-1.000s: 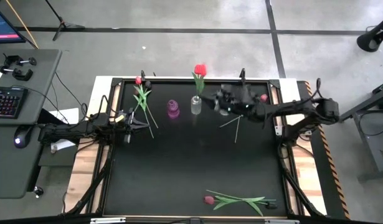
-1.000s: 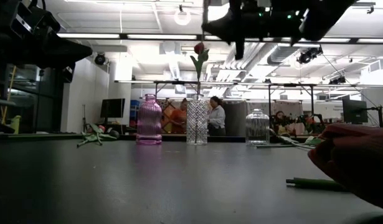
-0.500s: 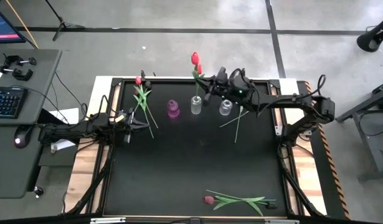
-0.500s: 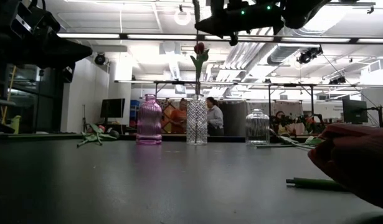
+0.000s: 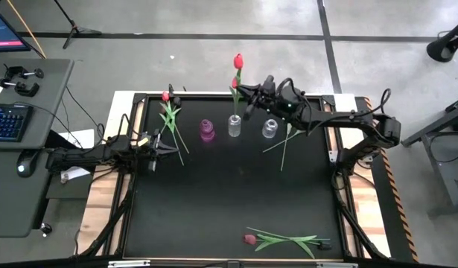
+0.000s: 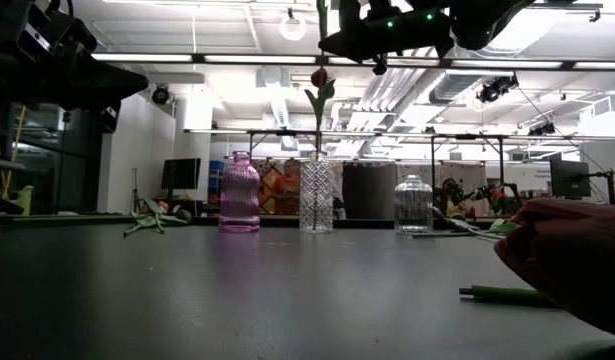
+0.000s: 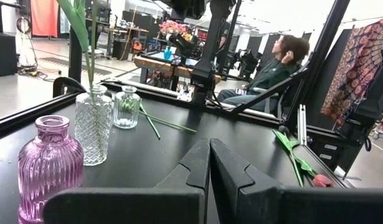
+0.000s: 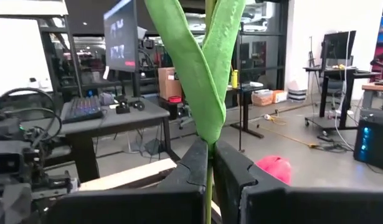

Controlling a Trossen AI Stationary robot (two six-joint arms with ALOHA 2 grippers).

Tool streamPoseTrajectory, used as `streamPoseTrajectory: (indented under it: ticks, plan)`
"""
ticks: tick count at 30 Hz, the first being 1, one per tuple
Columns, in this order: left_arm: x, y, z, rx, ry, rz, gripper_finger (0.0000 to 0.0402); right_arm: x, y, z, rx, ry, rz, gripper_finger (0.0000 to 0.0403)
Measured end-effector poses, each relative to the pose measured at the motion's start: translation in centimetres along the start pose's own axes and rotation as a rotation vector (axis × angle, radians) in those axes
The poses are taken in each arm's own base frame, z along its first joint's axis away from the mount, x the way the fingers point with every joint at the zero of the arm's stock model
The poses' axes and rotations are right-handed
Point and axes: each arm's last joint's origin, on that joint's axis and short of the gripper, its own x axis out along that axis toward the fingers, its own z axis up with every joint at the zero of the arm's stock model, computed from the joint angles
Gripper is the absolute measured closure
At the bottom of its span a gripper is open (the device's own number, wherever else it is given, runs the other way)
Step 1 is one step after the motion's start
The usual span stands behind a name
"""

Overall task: Sort flowers into vase by color
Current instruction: Put the bottom red tulip into the left transparent flower vase

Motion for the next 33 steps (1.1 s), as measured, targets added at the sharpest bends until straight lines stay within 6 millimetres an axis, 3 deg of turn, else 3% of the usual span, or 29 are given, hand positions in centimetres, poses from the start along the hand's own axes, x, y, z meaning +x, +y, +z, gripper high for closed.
streamPoseTrajectory:
  ticks: [21,25,33]
  plan:
    - [0.0,0.0,0.0,0.000,0.000,0.000,0.0401,0.0,0.0,-0.8,0.046,0.077,0.003,0.0396]
    - [0.0,0.0,0.0,0.000,0.000,0.000,0.0401,0.0,0.0,-0.8,0.069,0.078,0.004,0.0357]
    - [0.0,0.0,0.0,0.000,0.001,0.000,0.0401,-0.2,1.0,-1.2,0.061,0.121,0.030,0.0224]
